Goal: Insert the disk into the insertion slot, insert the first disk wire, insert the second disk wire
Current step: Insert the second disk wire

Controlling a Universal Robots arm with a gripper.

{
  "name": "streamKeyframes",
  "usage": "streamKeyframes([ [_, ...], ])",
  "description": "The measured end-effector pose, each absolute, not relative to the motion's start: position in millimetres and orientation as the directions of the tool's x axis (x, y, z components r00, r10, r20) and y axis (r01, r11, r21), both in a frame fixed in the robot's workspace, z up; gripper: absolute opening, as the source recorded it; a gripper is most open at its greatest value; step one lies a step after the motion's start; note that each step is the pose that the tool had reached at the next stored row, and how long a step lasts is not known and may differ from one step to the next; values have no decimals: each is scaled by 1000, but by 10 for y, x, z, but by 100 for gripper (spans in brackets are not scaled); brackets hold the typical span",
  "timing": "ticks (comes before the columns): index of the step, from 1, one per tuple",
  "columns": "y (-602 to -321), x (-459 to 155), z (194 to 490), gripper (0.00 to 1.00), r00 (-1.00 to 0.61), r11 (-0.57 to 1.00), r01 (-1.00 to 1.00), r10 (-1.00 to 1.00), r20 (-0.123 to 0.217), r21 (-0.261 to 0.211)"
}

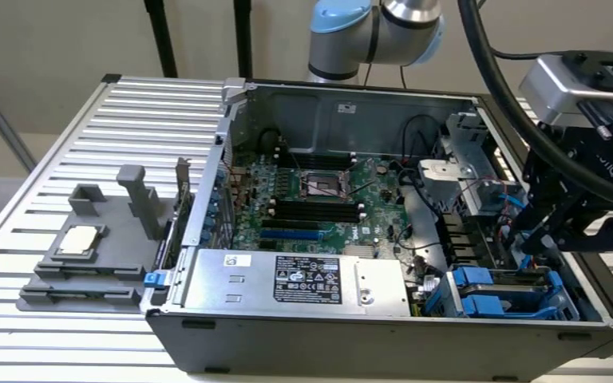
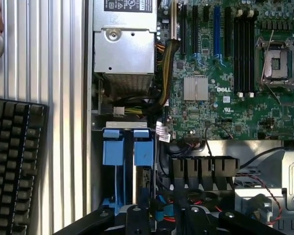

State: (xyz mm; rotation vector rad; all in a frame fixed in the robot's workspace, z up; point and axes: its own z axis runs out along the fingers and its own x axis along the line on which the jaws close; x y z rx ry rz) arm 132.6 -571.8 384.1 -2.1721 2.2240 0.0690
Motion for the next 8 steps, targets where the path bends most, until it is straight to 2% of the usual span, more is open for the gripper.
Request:
streamKeyframes([
  [8, -5626, 1373, 3781, 32, -25, 24, -1000, -1000, -3, 8],
])
